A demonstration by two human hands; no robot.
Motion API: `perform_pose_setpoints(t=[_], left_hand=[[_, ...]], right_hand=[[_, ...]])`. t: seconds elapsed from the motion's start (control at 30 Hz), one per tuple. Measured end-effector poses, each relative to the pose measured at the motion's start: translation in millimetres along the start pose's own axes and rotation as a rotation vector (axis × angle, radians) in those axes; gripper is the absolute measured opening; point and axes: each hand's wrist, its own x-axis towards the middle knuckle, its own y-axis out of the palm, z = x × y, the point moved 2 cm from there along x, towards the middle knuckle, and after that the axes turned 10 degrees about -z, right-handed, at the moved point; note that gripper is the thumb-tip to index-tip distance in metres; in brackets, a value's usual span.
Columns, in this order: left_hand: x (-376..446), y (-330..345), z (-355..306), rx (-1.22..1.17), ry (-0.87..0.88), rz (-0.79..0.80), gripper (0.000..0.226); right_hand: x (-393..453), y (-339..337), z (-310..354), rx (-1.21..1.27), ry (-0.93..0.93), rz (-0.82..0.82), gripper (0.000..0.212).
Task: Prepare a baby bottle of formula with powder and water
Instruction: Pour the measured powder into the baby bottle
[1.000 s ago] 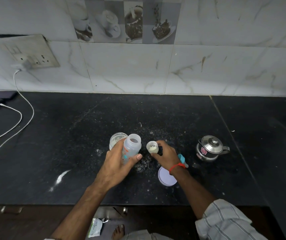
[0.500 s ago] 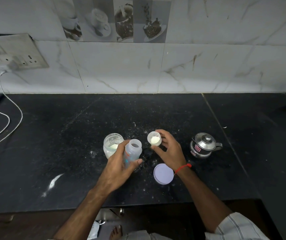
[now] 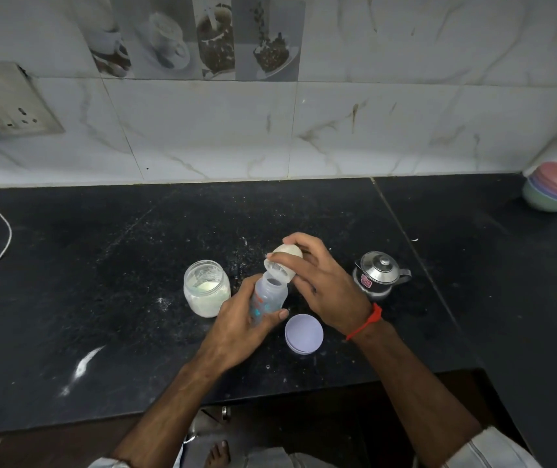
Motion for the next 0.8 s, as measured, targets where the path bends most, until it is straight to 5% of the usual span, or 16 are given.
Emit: perform_pose_setpoints(t=[0.37, 0.8], left_hand=[[6.5, 5.0, -12.8, -0.034, 0.016, 0.025, 0.058], [8.5, 5.3, -15.1, -0.073, 0.011, 0.055, 0.066]], right_hand=[[1.3, -9.8, 7.9, -0.135, -0.194, -0.091, 0.035], [3.1, -12.3, 12.7, -0.101, -0.252, -0.090, 0.052]])
